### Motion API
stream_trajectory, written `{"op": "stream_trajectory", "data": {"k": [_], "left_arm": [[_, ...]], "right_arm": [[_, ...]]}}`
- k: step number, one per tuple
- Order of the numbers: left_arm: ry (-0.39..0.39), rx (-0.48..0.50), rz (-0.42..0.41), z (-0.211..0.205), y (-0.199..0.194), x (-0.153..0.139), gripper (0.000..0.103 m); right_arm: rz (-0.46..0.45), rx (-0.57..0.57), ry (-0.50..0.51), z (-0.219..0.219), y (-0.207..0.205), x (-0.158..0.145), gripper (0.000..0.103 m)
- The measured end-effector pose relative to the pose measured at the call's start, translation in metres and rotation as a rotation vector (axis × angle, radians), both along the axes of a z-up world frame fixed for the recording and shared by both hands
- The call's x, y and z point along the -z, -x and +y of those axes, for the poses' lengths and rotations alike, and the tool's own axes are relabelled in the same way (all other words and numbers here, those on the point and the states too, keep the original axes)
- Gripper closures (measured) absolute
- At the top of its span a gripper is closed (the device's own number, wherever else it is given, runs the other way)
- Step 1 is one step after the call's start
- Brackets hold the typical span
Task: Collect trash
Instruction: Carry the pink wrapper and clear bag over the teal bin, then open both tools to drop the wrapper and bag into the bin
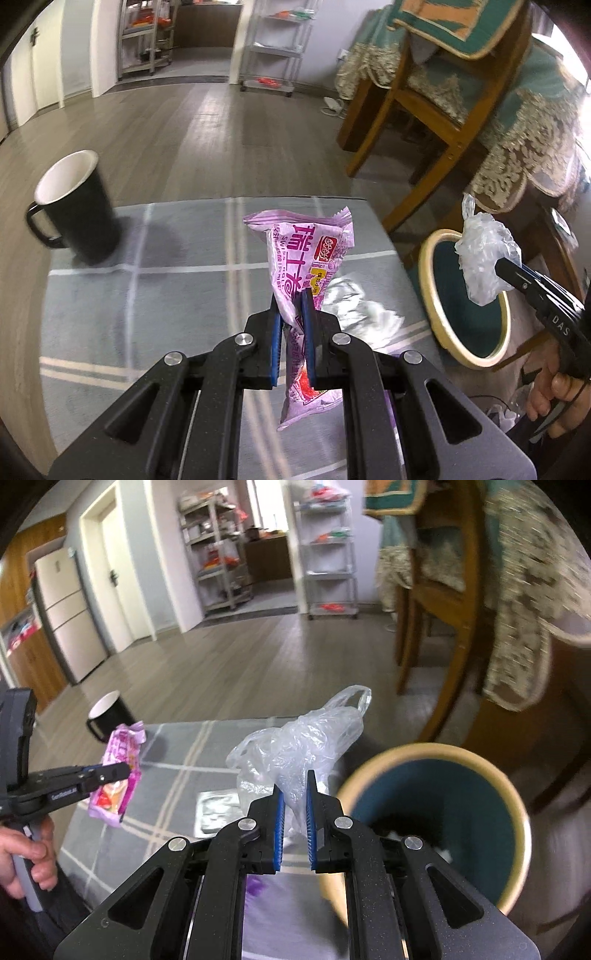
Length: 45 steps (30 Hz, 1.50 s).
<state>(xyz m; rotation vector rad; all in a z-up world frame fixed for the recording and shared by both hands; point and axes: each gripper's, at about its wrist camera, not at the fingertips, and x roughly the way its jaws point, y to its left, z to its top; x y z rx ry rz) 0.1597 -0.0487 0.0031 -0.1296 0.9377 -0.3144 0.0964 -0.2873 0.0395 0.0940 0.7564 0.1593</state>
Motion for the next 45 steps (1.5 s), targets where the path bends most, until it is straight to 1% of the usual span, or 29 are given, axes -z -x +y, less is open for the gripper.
{"op": "stream_trajectory", "data": {"k": [7, 10, 13, 19, 23, 28, 35, 36, 39, 40, 41, 42, 45], "left_arm": [[0.025, 0.096, -0.007, -0.059, -0.001, -0.002, 0.094], [0.030, 0.136, -0.003, -0.084, 0.000, -0.001, 0.094], [0.038, 0.170, 0.002, -0.109, 0.001, 0.001, 0.094], [0.056, 0.248, 0.016, -0.164, 0.000, 0.002, 0.094], [0.047, 0.289, 0.023, -0.194, 0.000, 0.006, 0.093], [0.038, 0.312, 0.053, -0.214, -0.003, 0.019, 0.093], [0.022, 0.344, 0.097, -0.236, -0.009, 0.034, 0.093], [0.021, 0.345, 0.101, -0.236, -0.010, 0.035, 0.092], [0.022, 0.347, 0.106, -0.237, -0.010, 0.036, 0.082], [0.022, 0.347, 0.106, -0.237, -0.010, 0.036, 0.074], [0.022, 0.344, 0.102, -0.235, -0.010, 0.035, 0.067], [0.027, 0.342, 0.098, -0.234, -0.009, 0.034, 0.065], [0.036, 0.334, 0.087, -0.228, -0.009, 0.029, 0.058]], "right_arm": [[0.023, 0.093, 0.011, -0.057, 0.019, 0.011, 0.092], [0.037, 0.145, 0.002, -0.085, 0.029, 0.015, 0.092], [0.041, 0.189, -0.016, -0.102, 0.034, 0.013, 0.092], [0.023, 0.211, -0.013, -0.110, 0.035, 0.003, 0.091], [0.038, 0.213, 0.006, -0.110, 0.037, 0.007, 0.091], [0.078, 0.230, -0.004, -0.116, 0.038, 0.018, 0.091], [0.166, 0.251, -0.025, -0.125, 0.032, 0.040, 0.091], [0.178, 0.253, -0.030, -0.126, 0.031, 0.043, 0.090], [0.205, 0.258, -0.040, -0.129, 0.029, 0.047, 0.085], [0.206, 0.259, -0.041, -0.129, 0.030, 0.048, 0.082], [0.205, 0.263, -0.043, -0.129, 0.030, 0.047, 0.077], [0.202, 0.266, -0.044, -0.129, 0.032, 0.047, 0.074], [0.183, 0.276, -0.047, -0.130, 0.034, 0.043, 0.070]]}}
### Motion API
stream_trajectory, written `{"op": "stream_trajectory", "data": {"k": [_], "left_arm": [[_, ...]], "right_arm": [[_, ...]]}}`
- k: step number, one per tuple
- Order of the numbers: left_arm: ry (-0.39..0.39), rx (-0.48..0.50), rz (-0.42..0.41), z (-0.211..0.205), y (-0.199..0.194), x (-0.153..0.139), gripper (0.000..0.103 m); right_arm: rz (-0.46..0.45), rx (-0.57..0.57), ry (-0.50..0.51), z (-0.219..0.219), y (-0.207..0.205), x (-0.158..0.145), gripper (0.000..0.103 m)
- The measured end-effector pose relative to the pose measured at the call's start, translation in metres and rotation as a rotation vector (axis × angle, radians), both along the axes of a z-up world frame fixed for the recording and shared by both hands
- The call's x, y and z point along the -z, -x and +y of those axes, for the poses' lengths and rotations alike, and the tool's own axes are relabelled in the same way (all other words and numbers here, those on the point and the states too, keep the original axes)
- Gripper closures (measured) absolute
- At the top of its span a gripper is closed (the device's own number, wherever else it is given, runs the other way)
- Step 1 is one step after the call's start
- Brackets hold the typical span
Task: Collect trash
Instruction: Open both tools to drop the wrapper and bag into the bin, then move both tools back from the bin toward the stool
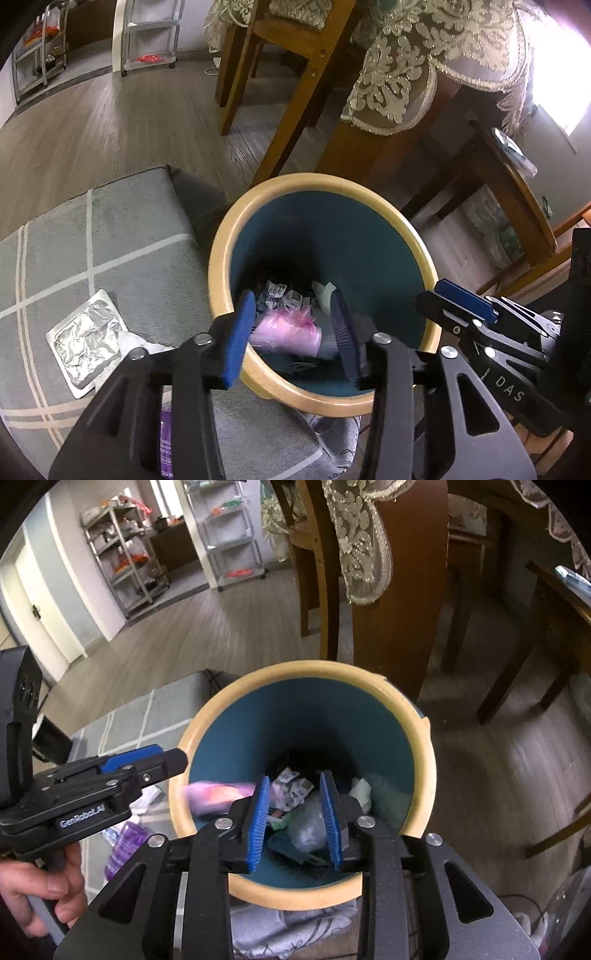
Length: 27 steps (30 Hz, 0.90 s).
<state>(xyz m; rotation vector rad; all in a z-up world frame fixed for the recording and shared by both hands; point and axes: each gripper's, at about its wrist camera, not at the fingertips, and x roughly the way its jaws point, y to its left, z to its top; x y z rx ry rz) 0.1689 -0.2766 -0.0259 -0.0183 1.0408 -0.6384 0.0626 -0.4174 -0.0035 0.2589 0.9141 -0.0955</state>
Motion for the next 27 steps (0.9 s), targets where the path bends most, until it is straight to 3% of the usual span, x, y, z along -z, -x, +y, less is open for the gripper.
{"op": "stream_trajectory", "data": {"k": [11, 27], "left_arm": [[0.016, -0.088, -0.041, 0.055, -0.003, -0.022, 0.034], [-0.062, -0.231, -0.012, 0.161, -0.009, -0.003, 0.032]], "right_arm": [[-0.051, -0.001, 0.003, 0.004, 0.001, -0.013, 0.054], [-0.066, -0.119, 0.007, 0.053, -0.013, -0.017, 0.049]]}}
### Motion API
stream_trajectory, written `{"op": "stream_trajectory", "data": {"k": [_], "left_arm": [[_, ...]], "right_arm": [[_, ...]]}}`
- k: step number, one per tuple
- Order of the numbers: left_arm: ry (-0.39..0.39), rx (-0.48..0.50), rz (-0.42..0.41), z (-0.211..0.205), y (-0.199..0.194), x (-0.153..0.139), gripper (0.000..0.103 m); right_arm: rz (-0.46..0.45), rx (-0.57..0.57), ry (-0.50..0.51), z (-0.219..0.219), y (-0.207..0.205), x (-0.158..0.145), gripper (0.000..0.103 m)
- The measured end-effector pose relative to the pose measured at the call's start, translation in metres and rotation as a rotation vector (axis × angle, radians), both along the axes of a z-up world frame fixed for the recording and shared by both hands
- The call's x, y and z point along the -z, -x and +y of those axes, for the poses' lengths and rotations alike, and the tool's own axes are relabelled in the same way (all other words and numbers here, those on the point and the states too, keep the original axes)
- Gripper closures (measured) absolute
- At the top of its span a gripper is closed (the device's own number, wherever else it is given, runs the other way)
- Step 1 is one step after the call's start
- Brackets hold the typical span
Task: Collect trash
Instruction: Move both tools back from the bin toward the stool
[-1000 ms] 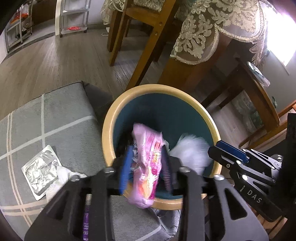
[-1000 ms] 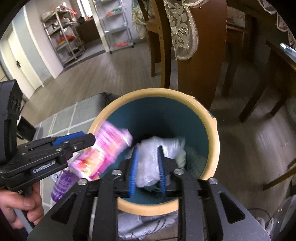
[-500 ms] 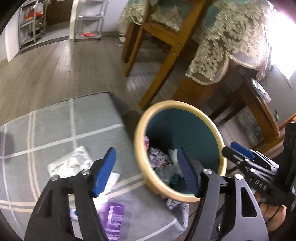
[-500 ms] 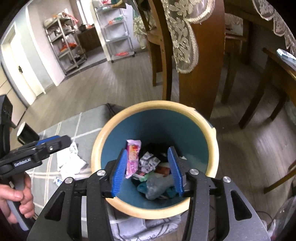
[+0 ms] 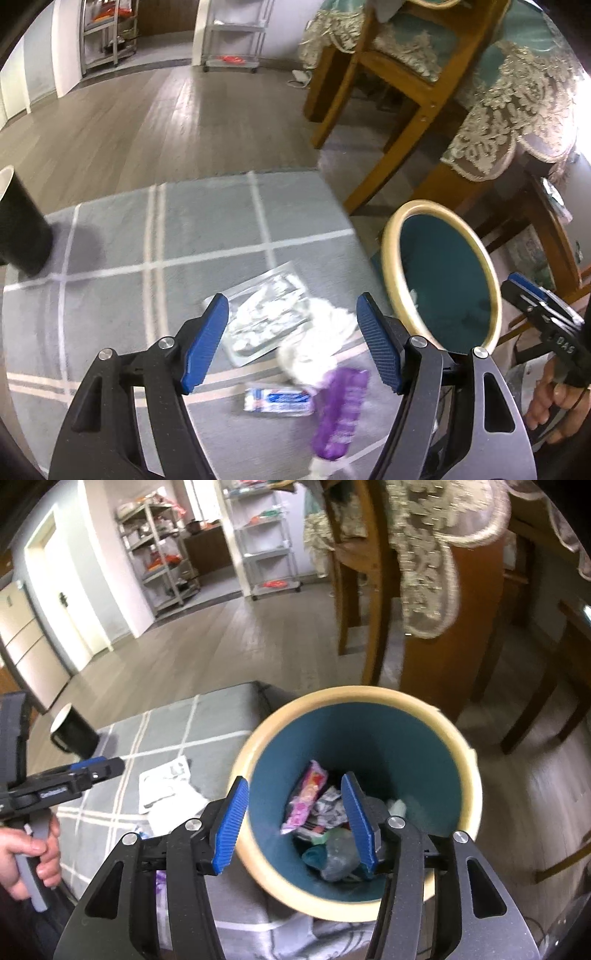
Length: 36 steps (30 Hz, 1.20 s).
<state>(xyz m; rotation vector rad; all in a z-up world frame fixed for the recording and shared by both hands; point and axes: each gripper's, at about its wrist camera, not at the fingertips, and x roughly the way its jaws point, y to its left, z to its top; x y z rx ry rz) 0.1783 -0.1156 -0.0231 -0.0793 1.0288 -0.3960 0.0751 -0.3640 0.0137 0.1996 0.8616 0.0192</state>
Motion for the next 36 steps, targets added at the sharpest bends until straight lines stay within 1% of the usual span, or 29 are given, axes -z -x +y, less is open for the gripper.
{"op": "stream_trajectory", "data": {"k": [8, 11, 14, 16, 21, 25, 30, 33, 36], "left_arm": [[-0.044, -0.026, 0.035, 0.019, -0.002, 0.026, 0.032], [-0.055, -0.018, 0.051, 0.020, -0.006, 0.034, 0.032], [-0.066, 0.020, 0.053, 0.017, -0.010, 0.039, 0.032], [-0.087, 0.046, 0.051, 0.012, -0.013, 0.042, 0.032], [-0.159, 0.171, 0.038, -0.003, -0.020, 0.051, 0.028], [-0.241, 0.261, 0.036, -0.014, -0.026, 0.064, 0.028], [-0.273, 0.293, 0.042, -0.019, -0.035, 0.073, 0.027], [-0.281, 0.306, 0.018, -0.021, -0.037, 0.074, 0.024], [-0.285, 0.287, 0.001, -0.019, -0.040, 0.075, 0.023]], "right_arm": [[0.029, -0.090, 0.007, 0.033, -0.003, 0.009, 0.049], [0.033, -0.110, 0.002, 0.042, -0.006, 0.010, 0.049], [0.039, -0.129, -0.011, 0.051, -0.008, 0.011, 0.049], [0.049, -0.144, -0.019, 0.057, -0.010, 0.013, 0.049], [0.068, -0.187, -0.014, 0.076, -0.011, 0.016, 0.049], [0.097, -0.215, -0.019, 0.089, -0.009, 0.024, 0.049], [0.154, -0.250, -0.007, 0.105, -0.007, 0.038, 0.049], [0.187, -0.263, -0.014, 0.113, -0.007, 0.047, 0.049], [0.226, -0.268, -0.030, 0.121, -0.008, 0.057, 0.049]]}}
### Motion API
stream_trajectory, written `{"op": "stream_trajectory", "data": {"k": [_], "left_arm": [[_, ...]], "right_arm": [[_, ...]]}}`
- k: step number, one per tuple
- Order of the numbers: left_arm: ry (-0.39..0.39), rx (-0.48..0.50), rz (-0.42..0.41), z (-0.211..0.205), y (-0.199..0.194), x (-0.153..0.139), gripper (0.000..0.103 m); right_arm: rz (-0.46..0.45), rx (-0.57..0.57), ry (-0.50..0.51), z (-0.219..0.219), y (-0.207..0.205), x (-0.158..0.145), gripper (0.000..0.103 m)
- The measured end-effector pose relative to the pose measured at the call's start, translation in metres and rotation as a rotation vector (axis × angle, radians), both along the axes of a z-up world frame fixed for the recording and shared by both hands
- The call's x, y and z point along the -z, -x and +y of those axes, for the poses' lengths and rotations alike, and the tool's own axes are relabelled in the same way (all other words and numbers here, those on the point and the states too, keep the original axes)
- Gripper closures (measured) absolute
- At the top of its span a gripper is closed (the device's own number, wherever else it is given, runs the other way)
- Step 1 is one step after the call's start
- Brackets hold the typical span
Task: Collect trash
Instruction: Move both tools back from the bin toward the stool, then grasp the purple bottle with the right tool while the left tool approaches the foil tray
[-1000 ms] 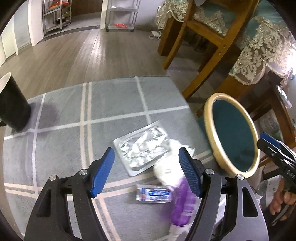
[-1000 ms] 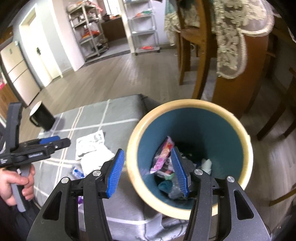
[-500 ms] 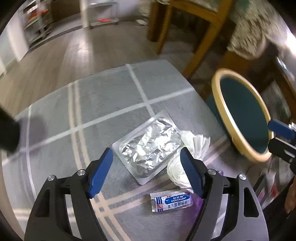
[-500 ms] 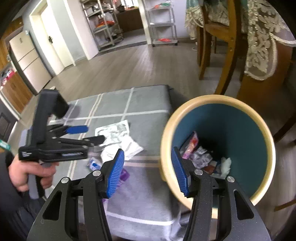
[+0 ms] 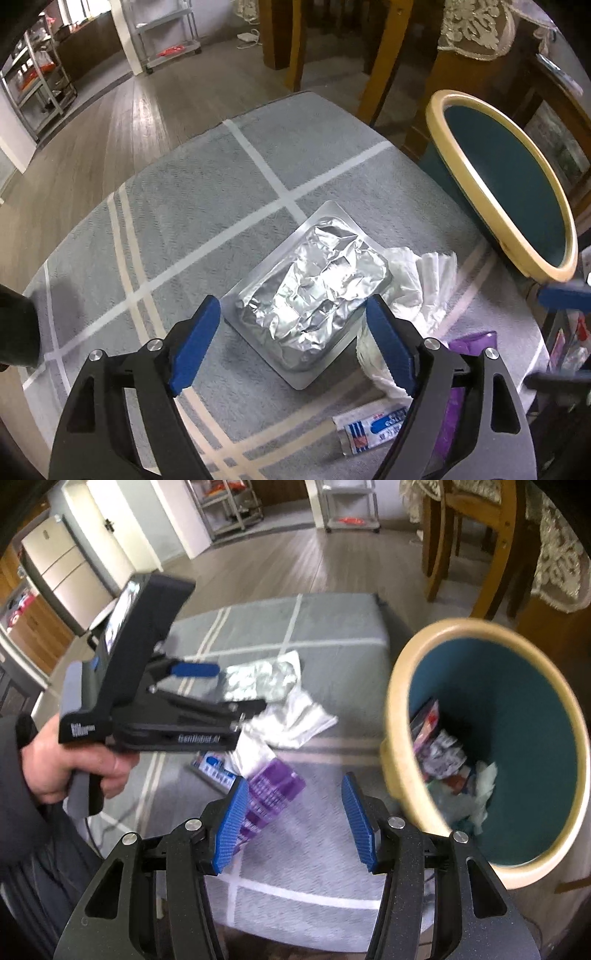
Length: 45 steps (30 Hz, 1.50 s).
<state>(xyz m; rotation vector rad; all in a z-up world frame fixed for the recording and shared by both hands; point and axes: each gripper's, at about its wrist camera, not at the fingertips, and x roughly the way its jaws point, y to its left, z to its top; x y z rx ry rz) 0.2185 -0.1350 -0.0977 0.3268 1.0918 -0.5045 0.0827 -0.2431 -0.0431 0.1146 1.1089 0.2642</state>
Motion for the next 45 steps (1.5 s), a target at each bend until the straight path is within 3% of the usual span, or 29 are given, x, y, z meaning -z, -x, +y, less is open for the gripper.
{"op": "stream_trajectory", "data": {"k": [8, 14, 17, 21, 24, 28, 35, 40, 45], "left_arm": [[0.020, -0.098, 0.015, 0.019, -0.003, 0.003, 0.027], [0.024, -0.110, 0.033, 0.026, 0.002, -0.001, 0.028], [-0.001, -0.070, 0.014, 0.022, 0.007, -0.004, 0.025], [-0.061, -0.015, -0.009, 0.009, 0.007, -0.003, 0.025], [-0.117, 0.042, -0.037, -0.005, 0.006, -0.001, 0.025], [-0.172, 0.112, -0.062, -0.020, -0.003, -0.001, 0.017], [-0.158, 0.180, -0.003, -0.017, -0.028, 0.004, 0.011], [-0.092, 0.073, 0.028, 0.009, -0.040, 0.005, 0.021], [-0.067, -0.008, 0.050, 0.031, -0.040, 0.006, 0.023]], "right_arm": [[0.094, 0.022, -0.057, 0.017, -0.001, 0.024, 0.049], [0.127, 0.022, -0.075, 0.025, -0.003, 0.038, 0.049], [0.119, -0.006, -0.036, 0.032, -0.003, 0.041, 0.049], [0.105, -0.024, -0.001, 0.033, -0.002, 0.043, 0.062], [0.101, -0.018, 0.003, 0.030, -0.002, 0.042, 0.063], [0.102, -0.014, -0.007, 0.028, -0.003, 0.044, 0.063], [0.099, -0.012, -0.009, 0.027, -0.002, 0.041, 0.063], [0.096, -0.010, -0.015, 0.027, 0.001, 0.041, 0.063], [0.096, -0.013, -0.014, 0.027, -0.001, 0.042, 0.063]]}}
